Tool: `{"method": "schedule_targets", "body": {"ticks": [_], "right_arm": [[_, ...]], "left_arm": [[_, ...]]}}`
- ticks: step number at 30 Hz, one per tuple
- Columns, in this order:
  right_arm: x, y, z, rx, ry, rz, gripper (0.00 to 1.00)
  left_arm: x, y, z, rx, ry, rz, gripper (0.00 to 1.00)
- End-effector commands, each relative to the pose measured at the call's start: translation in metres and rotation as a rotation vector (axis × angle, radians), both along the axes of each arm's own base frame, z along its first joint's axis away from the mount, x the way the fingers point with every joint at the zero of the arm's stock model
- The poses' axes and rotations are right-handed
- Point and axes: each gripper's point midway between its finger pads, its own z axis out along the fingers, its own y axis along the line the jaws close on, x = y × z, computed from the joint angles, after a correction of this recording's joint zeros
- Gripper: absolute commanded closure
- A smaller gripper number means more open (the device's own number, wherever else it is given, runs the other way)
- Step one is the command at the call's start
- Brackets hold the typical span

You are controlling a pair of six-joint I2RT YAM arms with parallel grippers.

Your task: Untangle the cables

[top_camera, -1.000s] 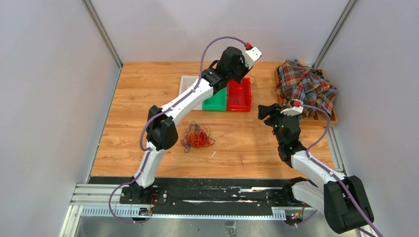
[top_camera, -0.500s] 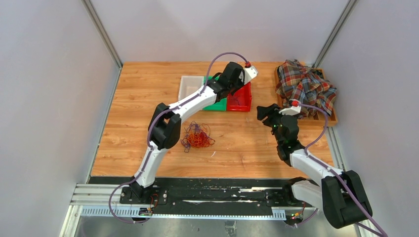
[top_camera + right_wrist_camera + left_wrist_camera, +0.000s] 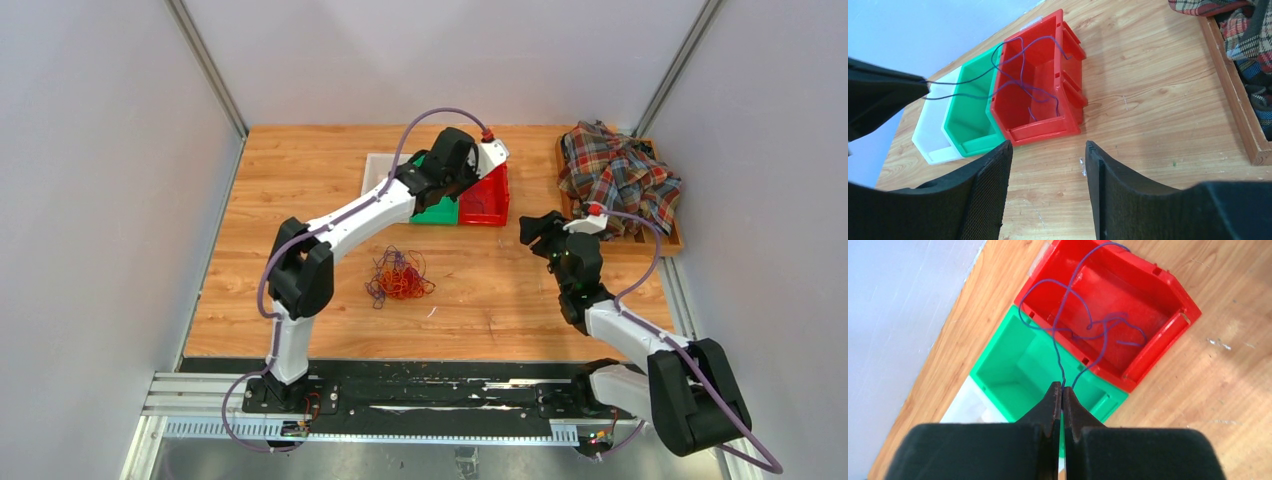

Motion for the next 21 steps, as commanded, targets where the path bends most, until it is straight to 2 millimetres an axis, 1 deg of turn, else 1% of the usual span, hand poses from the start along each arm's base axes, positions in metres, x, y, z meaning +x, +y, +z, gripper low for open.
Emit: {"method": "schedule_targets", "body": {"ticks": [1, 5, 9, 12, 15, 18, 21], "right_arm": [[0.004, -0.010, 0.001, -0.013, -0.010, -0.040, 0.45], [0.002, -0.012, -0.005, -0.022, 0.001, -0.046, 0.45], [0.001, -0.013, -0.007, -0.027, 0.002, -0.047, 0.45], [0.000, -0.014, -0.010, -0.030, 0.007, -0.048, 0.45], [-0.001, -0.014, -0.010, -0.034, 0.005, -0.047, 0.45], [-0.001, -0.015, -0.011, -0.036, 0.006, -0.051, 0.45], [-0.001, -0.014, -0.014, -0.031, 0.009, -0.051, 0.46]], "left_arm": [[-0.014, 0.011, 0.024, -0.045, -0.025, 0.007, 1.00], [-0.010, 0.024, 0.036, -0.044, -0.086, 0.066, 1.00], [-0.006, 0.021, 0.043, -0.073, -0.101, 0.078, 1.00], [0.005, 0.023, 0.054, -0.108, -0.119, 0.141, 1.00], [0.021, 0.040, 0.068, -0.175, -0.147, 0.240, 1.00], [0.029, 0.057, 0.067, -0.201, -0.128, 0.305, 1.00], [0.030, 0.065, 0.064, -0.230, -0.103, 0.326, 1.00]]}}
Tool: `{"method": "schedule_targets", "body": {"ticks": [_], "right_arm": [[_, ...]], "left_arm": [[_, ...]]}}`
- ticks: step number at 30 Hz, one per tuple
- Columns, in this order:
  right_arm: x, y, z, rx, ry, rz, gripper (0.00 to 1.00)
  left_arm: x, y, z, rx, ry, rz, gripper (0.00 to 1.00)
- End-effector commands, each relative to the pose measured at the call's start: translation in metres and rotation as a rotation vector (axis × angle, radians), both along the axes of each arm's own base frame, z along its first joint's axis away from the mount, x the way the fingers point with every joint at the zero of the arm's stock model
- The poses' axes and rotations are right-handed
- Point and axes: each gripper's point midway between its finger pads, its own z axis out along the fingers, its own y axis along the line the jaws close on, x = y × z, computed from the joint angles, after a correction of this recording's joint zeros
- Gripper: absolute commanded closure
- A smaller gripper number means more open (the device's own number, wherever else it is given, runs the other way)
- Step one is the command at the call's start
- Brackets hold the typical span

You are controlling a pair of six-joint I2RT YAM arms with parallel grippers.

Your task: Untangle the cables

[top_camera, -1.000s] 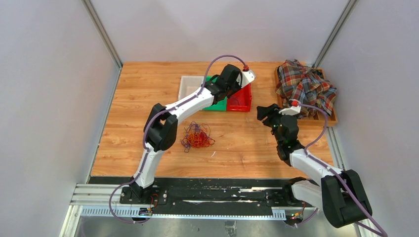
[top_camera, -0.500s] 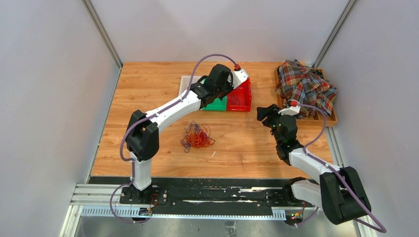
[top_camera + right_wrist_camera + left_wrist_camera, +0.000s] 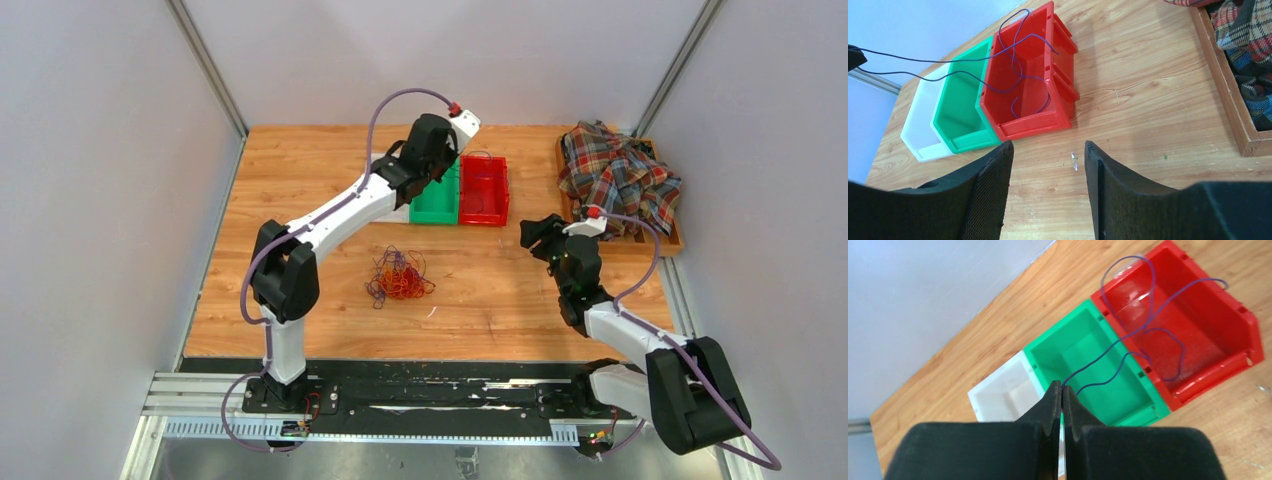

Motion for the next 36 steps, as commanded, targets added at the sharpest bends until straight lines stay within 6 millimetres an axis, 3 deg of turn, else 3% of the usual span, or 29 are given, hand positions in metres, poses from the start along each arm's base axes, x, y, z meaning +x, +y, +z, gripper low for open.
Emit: {"method": "schedule_targets", "body": {"ticks": [1, 9, 14, 18, 23, 30, 36], "right_arm": [[0.002, -0.011, -0.003, -0.011, -0.012, -0.043, 0.46], [0.000, -0.013, -0.011, -0.024, 0.005, -0.046, 0.46], [-0.004, -0.015, -0.023, -0.023, 0.017, -0.057, 0.46], [-0.006, -0.016, -0.026, -0.025, 0.006, -0.057, 0.46], [-0.010, -0.019, -0.024, -0.024, -0.013, -0.066, 0.47], [-0.017, -0.021, -0.022, 0.003, -0.038, -0.073, 0.47], [-0.019, -0.022, -0.019, 0.011, -0.048, -0.078, 0.48]], "left_arm": [[0.011, 0.016, 0.016, -0.115, -0.006, 0.087, 1.00], [0.005, 0.001, 0.011, -0.192, 0.072, 0.053, 1.00], [-0.006, -0.040, 0.013, -0.121, 0.055, -0.098, 1.00], [-0.007, -0.078, 0.002, -0.102, 0.083, -0.182, 1.00], [0.008, -0.100, -0.025, -0.048, 0.083, -0.201, 1.00], [0.033, -0.111, -0.073, 0.047, 0.044, -0.211, 1.00], [0.040, -0.120, -0.114, 0.103, 0.048, -0.243, 1.00]]}}
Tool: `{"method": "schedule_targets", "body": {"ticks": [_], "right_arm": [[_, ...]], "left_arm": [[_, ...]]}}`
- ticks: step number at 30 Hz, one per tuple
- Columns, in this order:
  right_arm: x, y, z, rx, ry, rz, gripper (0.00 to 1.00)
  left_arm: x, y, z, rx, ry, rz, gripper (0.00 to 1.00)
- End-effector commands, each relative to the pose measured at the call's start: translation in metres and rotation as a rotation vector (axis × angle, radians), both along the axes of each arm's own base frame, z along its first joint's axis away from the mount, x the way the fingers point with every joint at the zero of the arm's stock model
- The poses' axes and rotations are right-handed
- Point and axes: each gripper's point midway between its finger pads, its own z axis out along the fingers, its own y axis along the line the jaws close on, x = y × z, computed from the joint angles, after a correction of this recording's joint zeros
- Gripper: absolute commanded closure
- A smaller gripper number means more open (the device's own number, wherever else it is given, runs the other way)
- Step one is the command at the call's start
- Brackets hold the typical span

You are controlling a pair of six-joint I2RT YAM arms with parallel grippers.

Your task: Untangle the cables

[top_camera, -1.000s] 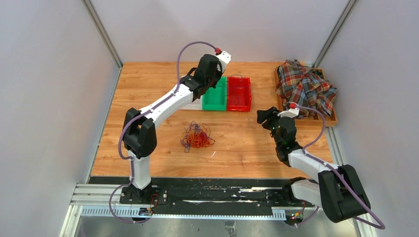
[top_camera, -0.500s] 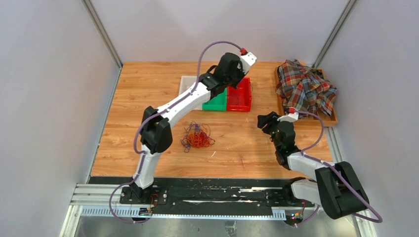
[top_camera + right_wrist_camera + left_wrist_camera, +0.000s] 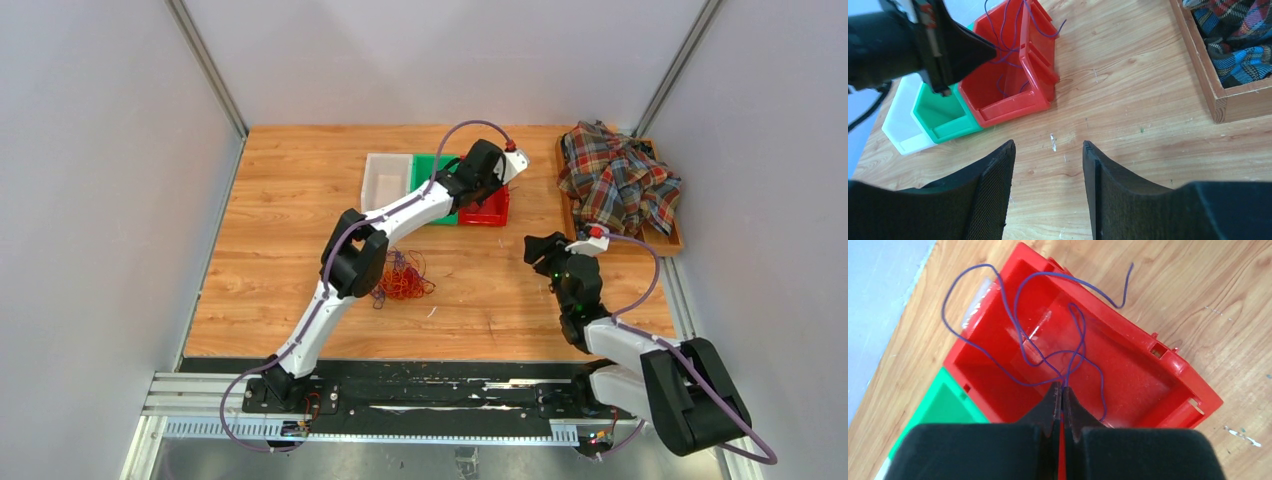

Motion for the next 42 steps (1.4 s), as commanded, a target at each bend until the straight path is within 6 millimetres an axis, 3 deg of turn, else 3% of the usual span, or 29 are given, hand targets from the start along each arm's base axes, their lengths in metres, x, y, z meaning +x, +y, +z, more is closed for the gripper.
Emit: {"method": "schedule_targets", "body": {"ticks": [1, 8, 11, 12, 13, 15, 21, 25, 27, 31, 35, 40, 42], "right_arm": [[0.002, -0.011, 0.014, 0.015, -0.051, -0.048, 0.48], [0.005, -0.011, 0.027, 0.000, -0.077, -0.046, 0.48], [0.007, -0.012, 0.027, -0.007, -0.073, -0.053, 0.48], [0.008, -0.012, 0.027, -0.011, -0.071, -0.056, 0.47], [0.010, -0.013, 0.027, -0.017, -0.067, -0.062, 0.46], [0.018, -0.013, 0.031, -0.034, -0.051, -0.068, 0.40], [0.051, -0.004, 0.039, -0.065, -0.011, -0.011, 0.33], [0.073, 0.001, 0.048, -0.069, -0.012, 0.022, 0.31], [0.085, 0.002, 0.049, -0.082, 0.015, 0.030, 0.31], [0.111, 0.012, 0.054, -0.096, 0.030, 0.067, 0.33], [0.126, 0.017, 0.045, -0.077, 0.051, 0.073, 0.33], [0.116, 0.015, 0.043, -0.054, 0.010, 0.062, 0.33], [0.108, 0.011, 0.040, -0.062, 0.013, 0.054, 0.34]], "left_arm": [[0.012, -0.013, 0.000, 0.005, -0.074, -0.037, 0.99], [0.008, -0.006, -0.038, 0.064, -0.043, -0.047, 1.00], [0.003, -0.004, -0.040, 0.050, -0.013, -0.047, 0.99], [0.000, -0.003, -0.037, 0.036, 0.004, -0.048, 0.93], [-0.003, -0.004, -0.032, 0.014, 0.031, -0.057, 0.79], [-0.010, -0.001, -0.011, -0.066, 0.086, -0.053, 0.64], [-0.036, 0.014, 0.051, -0.212, 0.228, -0.117, 0.40], [-0.051, 0.019, 0.088, -0.297, 0.281, -0.168, 0.18], [-0.052, 0.022, 0.106, -0.339, 0.287, -0.173, 0.17], [-0.026, 0.030, 0.119, -0.394, 0.228, -0.110, 0.25], [0.013, 0.029, 0.110, -0.424, 0.183, -0.059, 0.27], [0.056, 0.014, 0.095, -0.523, 0.172, -0.016, 0.25], [0.064, 0.009, 0.092, -0.565, 0.163, -0.007, 0.24]]}}
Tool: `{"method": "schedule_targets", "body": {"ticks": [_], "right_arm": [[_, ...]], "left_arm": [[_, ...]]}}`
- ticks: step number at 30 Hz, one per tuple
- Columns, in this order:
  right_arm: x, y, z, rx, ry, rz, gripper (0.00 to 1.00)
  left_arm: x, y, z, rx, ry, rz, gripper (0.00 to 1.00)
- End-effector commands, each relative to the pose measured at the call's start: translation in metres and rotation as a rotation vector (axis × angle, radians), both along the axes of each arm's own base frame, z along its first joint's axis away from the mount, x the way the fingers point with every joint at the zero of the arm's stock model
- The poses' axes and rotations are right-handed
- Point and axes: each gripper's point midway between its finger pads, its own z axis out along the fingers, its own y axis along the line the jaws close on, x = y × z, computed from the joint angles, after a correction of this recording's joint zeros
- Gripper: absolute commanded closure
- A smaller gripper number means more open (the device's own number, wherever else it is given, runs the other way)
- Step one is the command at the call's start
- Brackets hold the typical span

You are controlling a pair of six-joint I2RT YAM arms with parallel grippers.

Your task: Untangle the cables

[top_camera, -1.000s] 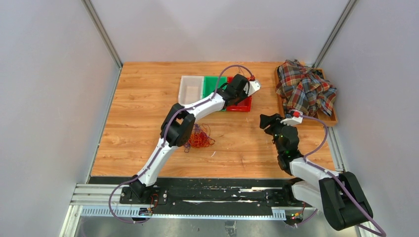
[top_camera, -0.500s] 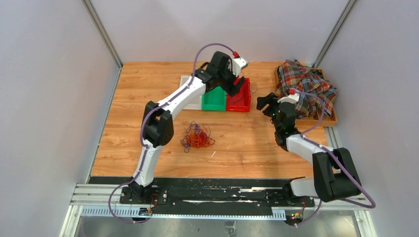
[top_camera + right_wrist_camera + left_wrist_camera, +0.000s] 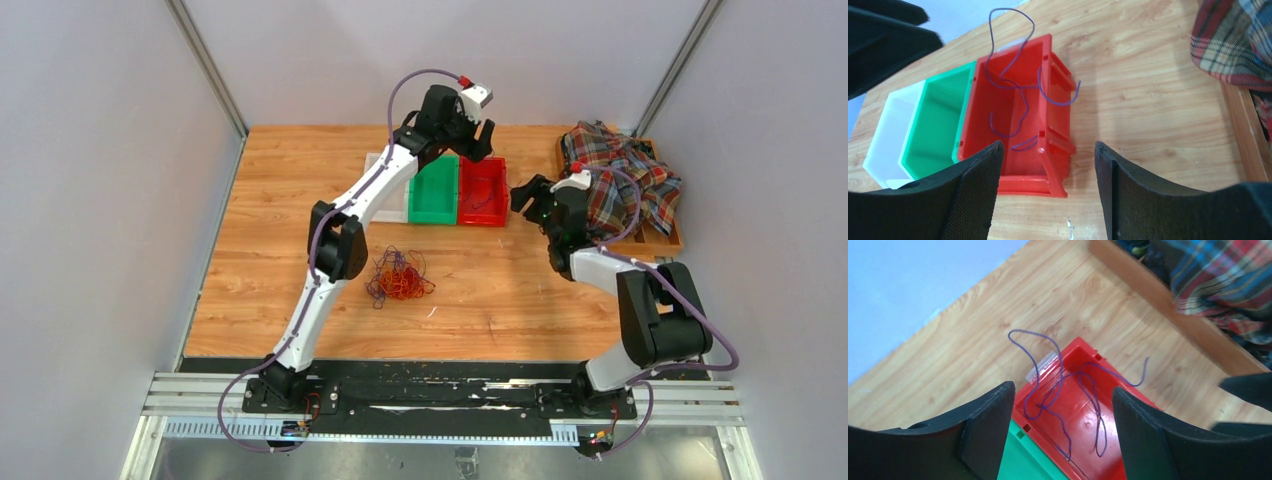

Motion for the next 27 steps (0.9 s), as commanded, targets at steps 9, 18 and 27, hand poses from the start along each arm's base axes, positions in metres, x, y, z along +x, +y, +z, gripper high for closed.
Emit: {"method": "schedule_targets", "body": {"ticks": [9, 18, 27], "right_arm": [[-0.036, -0.020, 0.019, 0.014, -0.103, -0.050, 0.36], [-0.047, -0.023, 0.021, 0.021, -0.115, -0.053, 0.38], [-0.052, -0.028, 0.033, 0.012, -0.147, -0.073, 0.42]], "left_arm": [[0.036, -0.009, -0.048, -0.157, 0.089, 0.144, 0.25], [0.038, -0.020, -0.070, -0.201, 0.125, 0.123, 0.35], [0.042, -0.025, -0.084, -0.228, 0.138, 0.112, 0.48]]}}
